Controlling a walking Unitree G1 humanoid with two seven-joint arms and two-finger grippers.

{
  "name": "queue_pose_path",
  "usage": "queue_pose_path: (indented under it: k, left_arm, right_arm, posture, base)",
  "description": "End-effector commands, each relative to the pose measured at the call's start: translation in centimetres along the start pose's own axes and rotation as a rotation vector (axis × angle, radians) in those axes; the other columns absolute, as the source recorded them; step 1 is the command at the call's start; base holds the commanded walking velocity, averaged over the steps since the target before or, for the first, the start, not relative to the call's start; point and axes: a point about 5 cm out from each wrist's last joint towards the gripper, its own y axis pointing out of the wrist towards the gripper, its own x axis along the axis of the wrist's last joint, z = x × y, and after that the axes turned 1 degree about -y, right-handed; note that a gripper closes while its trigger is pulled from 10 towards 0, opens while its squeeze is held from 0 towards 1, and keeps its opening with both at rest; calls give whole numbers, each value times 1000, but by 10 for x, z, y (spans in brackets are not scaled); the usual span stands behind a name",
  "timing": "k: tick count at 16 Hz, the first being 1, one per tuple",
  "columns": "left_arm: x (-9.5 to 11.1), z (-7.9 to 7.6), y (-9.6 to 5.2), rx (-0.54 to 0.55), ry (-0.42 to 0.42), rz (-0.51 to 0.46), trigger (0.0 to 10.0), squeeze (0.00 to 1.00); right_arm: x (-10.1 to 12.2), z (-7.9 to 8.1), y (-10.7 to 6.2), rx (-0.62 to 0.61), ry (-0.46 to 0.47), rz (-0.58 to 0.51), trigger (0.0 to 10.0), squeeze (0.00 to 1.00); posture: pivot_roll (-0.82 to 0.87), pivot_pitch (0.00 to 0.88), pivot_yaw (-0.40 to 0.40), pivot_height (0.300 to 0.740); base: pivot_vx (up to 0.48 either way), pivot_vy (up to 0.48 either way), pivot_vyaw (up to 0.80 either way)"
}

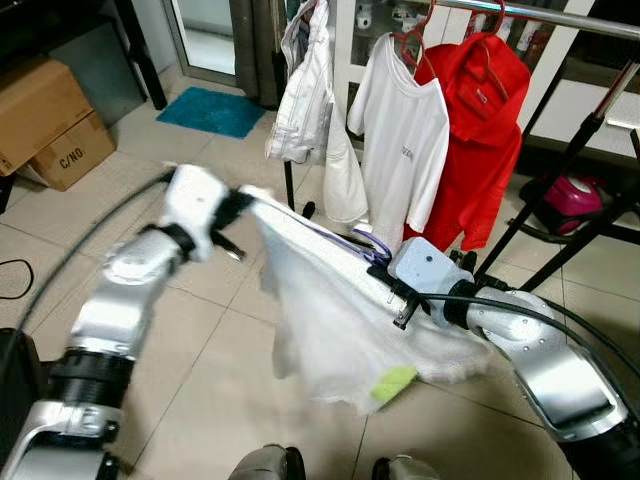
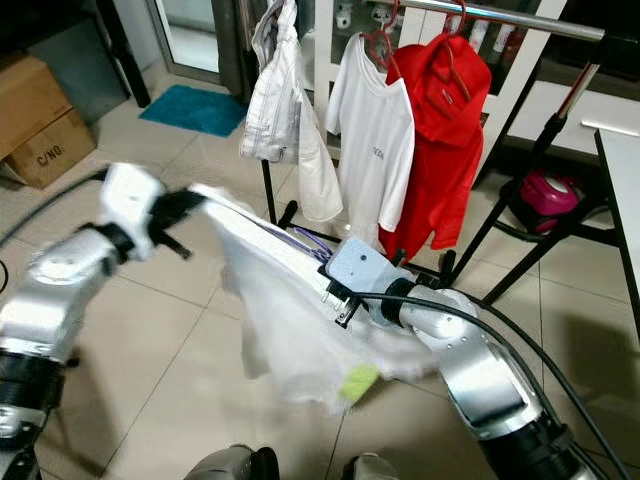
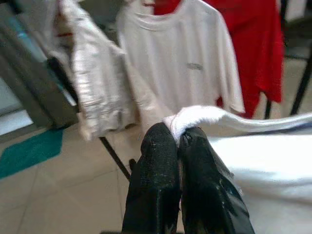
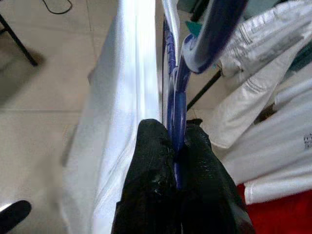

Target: Hang hanger

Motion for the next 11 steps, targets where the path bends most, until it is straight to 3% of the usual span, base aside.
queue_pose_path:
  k: [1,3,4,7,8,11]
  left_arm:
    - [3,-1,3,-6,39,11,0,0]
    - [0,12,-1,90,57,33,0,0]
    - [-4,58,-21,343,75,86,0,0]
    - [-20,93,-44,525,90,195,0,0]
    - [-32,93,-47,521,75,234,0,0]
    - [-45,56,-28,305,-55,204,0,0]
  right_arm:
    - [1,0,1,-6,7,0,0,0]
    - [-4,-1,-2,-5,11,8,0,0]
    - [-4,2,-14,75,87,-82,0,0]
    - [12,8,-25,163,128,-228,0,0]
    - [20,10,-25,168,185,-286,0,0]
    - [27,10,-18,128,275,-350,0,0]
  posture:
    - [-75,83,49,740]
    - [-77,88,53,740]
    - [-77,90,52,740]
    - [-74,95,49,740]
    - [-74,95,49,740]
    - [-74,97,49,740]
  base:
    - [0,0,0]
    - [0,0,0]
    - [0,0,0]
    - [0,0,0]
    - [0,0,0]
    - [0,0,0]
